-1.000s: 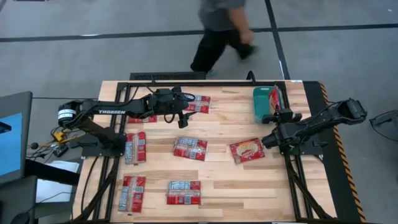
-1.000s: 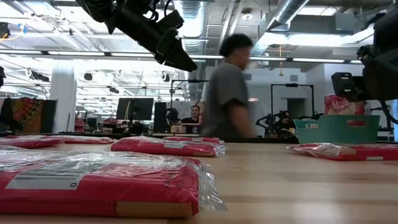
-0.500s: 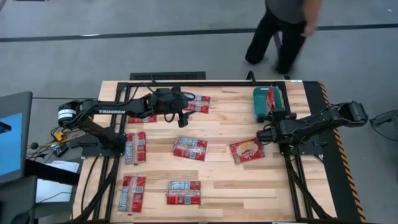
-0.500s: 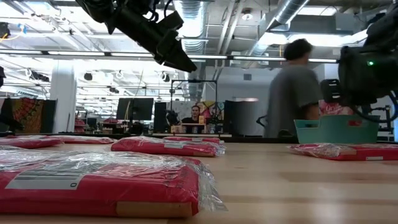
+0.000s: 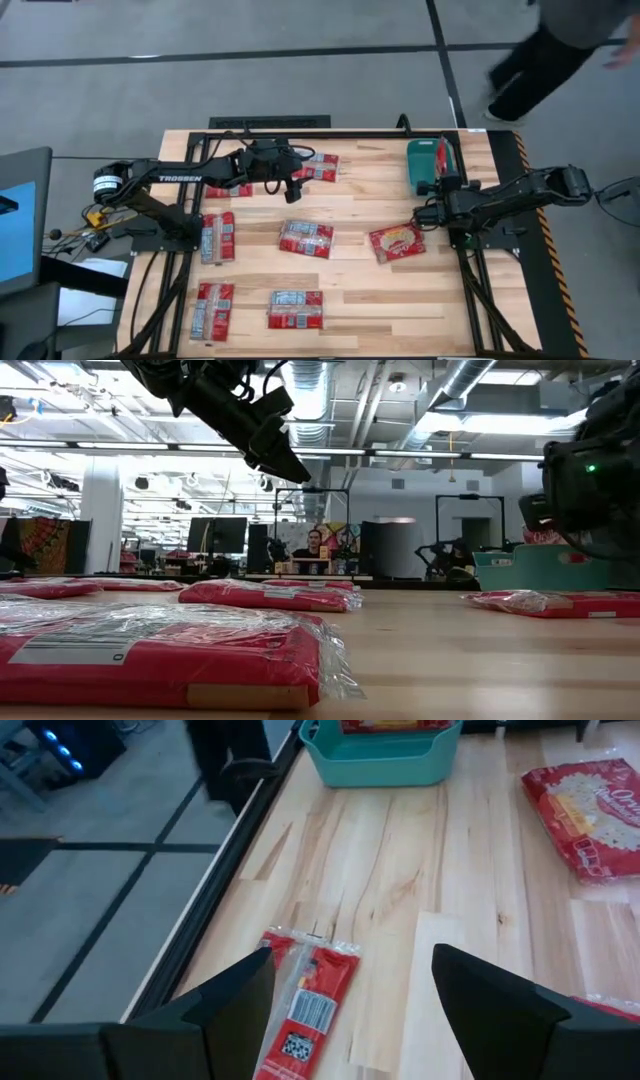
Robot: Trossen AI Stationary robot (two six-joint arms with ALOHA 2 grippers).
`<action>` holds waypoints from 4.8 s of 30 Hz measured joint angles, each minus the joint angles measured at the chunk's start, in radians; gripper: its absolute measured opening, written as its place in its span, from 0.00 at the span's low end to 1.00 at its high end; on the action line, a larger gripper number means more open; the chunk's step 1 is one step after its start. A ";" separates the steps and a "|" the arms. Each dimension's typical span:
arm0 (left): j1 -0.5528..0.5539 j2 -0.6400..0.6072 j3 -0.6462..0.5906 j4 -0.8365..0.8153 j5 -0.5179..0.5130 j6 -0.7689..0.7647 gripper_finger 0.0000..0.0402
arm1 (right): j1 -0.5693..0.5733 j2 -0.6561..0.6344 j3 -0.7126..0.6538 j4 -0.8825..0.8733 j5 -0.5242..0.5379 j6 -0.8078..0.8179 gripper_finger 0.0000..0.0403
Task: Sort popcorn bags into baskets
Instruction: Put the popcorn bag into the green bin
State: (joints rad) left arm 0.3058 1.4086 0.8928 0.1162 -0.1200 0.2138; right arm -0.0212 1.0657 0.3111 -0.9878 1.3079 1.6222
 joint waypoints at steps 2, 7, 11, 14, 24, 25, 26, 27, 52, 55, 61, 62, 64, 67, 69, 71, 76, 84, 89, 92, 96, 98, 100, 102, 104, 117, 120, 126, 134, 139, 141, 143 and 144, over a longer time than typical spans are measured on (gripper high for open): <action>0.000 0.000 0.000 0.002 0.000 0.000 0.65 | 0.000 0.000 -0.006 0.015 0.000 0.001 0.08; 0.000 0.000 0.000 0.005 0.000 -0.006 0.65 | 0.000 0.000 -0.057 0.099 -0.006 0.003 0.11; 0.000 0.000 0.000 0.004 0.000 -0.013 0.65 | -0.008 0.002 -0.059 0.098 -0.022 0.003 0.09; 0.000 0.000 0.000 0.002 0.000 -0.016 0.65 | -0.011 0.001 -0.059 0.095 -0.022 0.003 0.09; 0.000 0.000 0.000 0.001 0.000 -0.021 0.65 | -0.026 0.000 -0.059 0.056 -0.053 0.074 0.26; 0.000 0.000 0.000 0.000 0.000 -0.024 0.65 | -0.026 0.000 -0.058 0.045 -0.053 0.093 0.27; 0.000 0.000 0.000 -0.002 0.000 -0.025 0.65 | -0.026 0.000 -0.058 0.036 -0.054 0.110 0.28; 0.000 0.000 0.000 -0.006 0.000 -0.026 0.65 | -0.026 0.000 -0.056 0.027 -0.056 0.123 0.29; 0.000 0.000 0.000 -0.023 0.000 -0.046 0.65 | -0.045 0.000 0.200 -0.381 -0.051 0.123 0.27; 0.000 0.000 0.000 -0.018 0.000 -0.047 0.65 | -0.020 0.000 0.231 -0.381 -0.054 0.116 0.27; 0.000 0.000 0.000 -0.020 0.000 -0.081 0.65 | -0.009 0.000 0.330 -0.318 -0.158 -0.043 0.27; 0.000 0.000 0.000 -0.021 0.000 -0.085 0.65 | -0.009 0.000 0.346 -0.272 -0.172 -0.107 0.27; 0.000 0.000 0.000 -0.023 0.000 -0.096 0.65 | -0.010 0.000 0.368 -0.130 -0.198 -0.273 0.27; -0.001 0.000 0.000 -0.044 0.000 -0.117 0.65 | -0.030 0.000 0.382 0.140 -0.314 -0.608 0.27; -0.005 0.000 0.000 -0.065 0.000 -0.128 0.65 | -0.052 0.000 0.383 0.301 -0.467 -0.812 0.27; -0.015 0.000 0.000 -0.085 0.000 -0.129 0.65 | -0.062 0.000 0.383 0.419 -0.632 -0.961 0.28; -0.055 0.000 0.000 -0.119 0.001 -0.124 0.65 | 0.015 0.000 0.383 0.508 -0.979 -1.154 0.32; -0.130 0.000 0.000 -0.106 0.000 -0.146 0.65 | 0.278 0.049 0.382 0.448 -1.102 -1.110 0.39; -0.196 0.000 -0.016 -0.092 -0.026 -0.176 0.65 | 0.466 0.128 0.382 0.480 -1.095 -1.091 0.44; -0.233 0.000 -0.038 -0.066 -0.090 -0.200 0.65 | 0.543 0.198 0.381 0.509 -1.054 -1.088 0.46; -0.261 0.000 -0.077 0.010 -0.125 -0.238 0.65 | 0.577 0.282 0.381 0.513 -1.010 -1.039 0.48; -0.268 0.000 -0.079 0.015 -0.127 -0.256 0.65 | 0.578 0.313 0.381 0.510 -0.991 -1.031 0.47; -0.274 0.000 -0.079 0.015 -0.128 -0.263 0.65 | 0.574 0.345 0.381 0.524 -0.987 -1.028 0.46; -0.280 0.000 -0.079 0.019 -0.129 -0.264 0.65 | 0.565 0.369 0.381 0.522 -0.977 -1.035 0.45; -0.283 0.000 -0.079 0.023 -0.130 -0.264 0.65 | 0.554 0.400 0.381 0.533 -0.974 -1.040 0.43; -0.284 0.000 -0.079 0.035 -0.131 -0.272 0.65 | 0.491 0.495 0.384 0.610 -0.988 -1.088 0.07; -0.284 0.000 -0.079 0.037 -0.131 -0.272 0.65 | 0.461 0.445 0.378 0.647 -0.978 -1.040 0.03; -0.290 0.000 -0.079 0.051 -0.128 -0.262 0.65 | 0.396 0.273 0.380 0.847 -0.656 -0.740 0.03; -0.321 0.000 -0.079 0.051 -0.129 -0.262 0.65 | 0.259 0.162 0.380 0.782 -0.817 -0.825 0.27; -0.338 0.000 -0.079 0.043 -0.139 -0.253 0.65 | 0.193 0.149 0.381 0.739 -0.881 -0.965 0.42; -0.343 0.000 -0.079 0.032 -0.159 -0.253 0.65 | 0.165 0.151 0.381 0.664 -0.932 -1.024 0.46; -0.348 0.000 -0.079 0.016 -0.177 -0.254 0.65 | 0.139 0.176 0.381 0.579 -0.968 -1.028 0.48; -0.351 0.000 -0.079 0.009 -0.181 -0.258 0.65 | 0.134 0.192 0.381 0.531 -0.978 -1.028 0.48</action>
State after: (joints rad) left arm -0.0449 1.4090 0.8139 0.1251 -0.3013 -0.0441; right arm 0.1128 1.2578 0.6923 -0.4571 0.3294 0.5940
